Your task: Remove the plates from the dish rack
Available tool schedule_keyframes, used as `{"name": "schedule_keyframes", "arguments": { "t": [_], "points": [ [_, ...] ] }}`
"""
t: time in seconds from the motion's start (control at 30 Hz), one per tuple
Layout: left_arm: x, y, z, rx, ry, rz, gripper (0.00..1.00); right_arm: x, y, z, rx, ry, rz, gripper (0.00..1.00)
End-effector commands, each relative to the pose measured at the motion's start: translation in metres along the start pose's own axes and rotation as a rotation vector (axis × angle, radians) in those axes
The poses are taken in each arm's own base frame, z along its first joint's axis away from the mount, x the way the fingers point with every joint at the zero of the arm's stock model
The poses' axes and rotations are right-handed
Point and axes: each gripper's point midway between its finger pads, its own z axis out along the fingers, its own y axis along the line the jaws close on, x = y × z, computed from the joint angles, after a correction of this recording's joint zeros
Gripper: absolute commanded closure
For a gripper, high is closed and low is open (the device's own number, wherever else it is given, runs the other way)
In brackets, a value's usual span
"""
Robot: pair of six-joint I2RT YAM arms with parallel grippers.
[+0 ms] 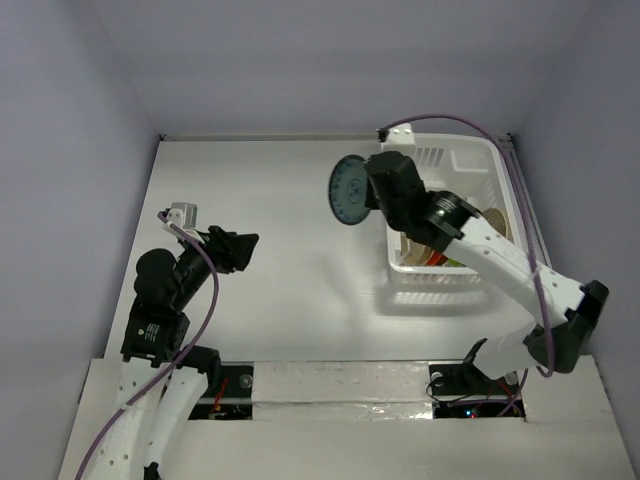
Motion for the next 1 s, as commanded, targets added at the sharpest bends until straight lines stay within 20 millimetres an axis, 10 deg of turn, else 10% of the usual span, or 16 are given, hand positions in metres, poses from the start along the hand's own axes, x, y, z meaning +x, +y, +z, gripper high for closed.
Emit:
{"name": "schedule_keyframes", "arguments": {
  "t": [0.0, 0.2, 0.4, 0.6, 0.8, 0.97],
  "points": [
    [-0.009, -0.002, -0.002, 0.000, -0.045, 0.005, 0.43, 0.002, 0.112, 0.022, -0.363, 0.004, 0.112, 1.00],
    [-0.011, 0.000, -0.004, -0.016, -0.061, 0.000, 0.44, 0.013, 0.205, 0.057, -0.558, 0.057, 0.254, 1.00],
    [-0.011, -0.001, -0.004, -0.011, -0.060, 0.001, 0.44, 0.094, 0.252, 0.119, -0.533, 0.229, 0.263, 1.00],
    [-0.009, 0.000, -0.003, -0.009, -0.054, 0.000, 0.44, 0.166, 0.242, 0.125, -0.496, 0.346, 0.271, 0.99],
    [-0.006, -0.001, -0.001, 0.001, -0.040, -0.005, 0.44, 0.224, 0.208, 0.123, -0.413, 0.427, 0.250, 0.68],
    [-0.005, 0.000, 0.001, -0.002, -0.035, -0.005, 0.44, 0.207, 0.196, 0.113, -0.404, 0.390, 0.240, 0.44]
  ]
}}
